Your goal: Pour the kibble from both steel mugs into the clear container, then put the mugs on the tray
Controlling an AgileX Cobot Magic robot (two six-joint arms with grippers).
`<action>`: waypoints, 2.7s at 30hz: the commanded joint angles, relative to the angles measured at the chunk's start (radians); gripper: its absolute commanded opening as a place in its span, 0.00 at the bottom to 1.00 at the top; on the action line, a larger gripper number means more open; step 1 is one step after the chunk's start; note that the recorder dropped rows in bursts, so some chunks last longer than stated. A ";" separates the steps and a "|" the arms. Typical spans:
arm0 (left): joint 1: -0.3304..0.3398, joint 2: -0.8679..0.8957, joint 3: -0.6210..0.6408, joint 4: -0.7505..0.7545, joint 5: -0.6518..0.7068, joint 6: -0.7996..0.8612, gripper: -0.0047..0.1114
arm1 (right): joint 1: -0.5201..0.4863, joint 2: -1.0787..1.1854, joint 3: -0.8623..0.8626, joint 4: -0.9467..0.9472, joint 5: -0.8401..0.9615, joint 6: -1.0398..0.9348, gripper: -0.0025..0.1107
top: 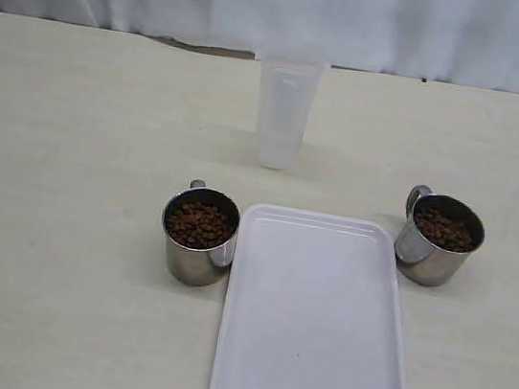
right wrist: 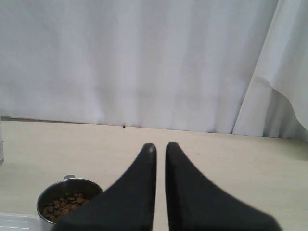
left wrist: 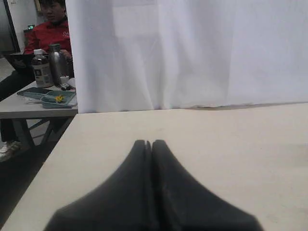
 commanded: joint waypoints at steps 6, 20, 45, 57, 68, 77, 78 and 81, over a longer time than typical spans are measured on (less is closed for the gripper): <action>-0.001 -0.003 0.003 -0.173 -0.174 -0.033 0.04 | 0.004 -0.004 0.004 -0.007 0.005 0.004 0.07; -0.001 -0.003 0.003 -0.168 -0.388 -0.042 0.04 | 0.004 -0.004 0.004 -0.007 0.005 0.004 0.07; -0.001 1.050 0.003 0.117 -0.879 -0.006 0.04 | 0.004 -0.004 0.004 -0.007 0.005 0.004 0.07; -0.001 1.512 -0.072 0.277 -1.079 0.048 0.04 | 0.004 -0.004 0.004 -0.007 0.005 0.004 0.07; -0.001 1.708 -0.141 0.554 -1.196 0.091 0.04 | 0.004 -0.004 0.004 -0.007 0.005 0.004 0.07; -0.001 1.793 -0.169 0.618 -1.194 0.126 0.04 | 0.004 -0.004 0.004 -0.007 0.005 0.004 0.07; -0.001 1.807 -0.182 0.667 -1.193 0.126 0.04 | 0.004 -0.004 0.004 -0.007 0.005 0.004 0.07; -0.001 1.858 -0.238 0.758 -1.111 0.126 0.04 | 0.004 -0.004 0.004 -0.007 0.005 0.004 0.07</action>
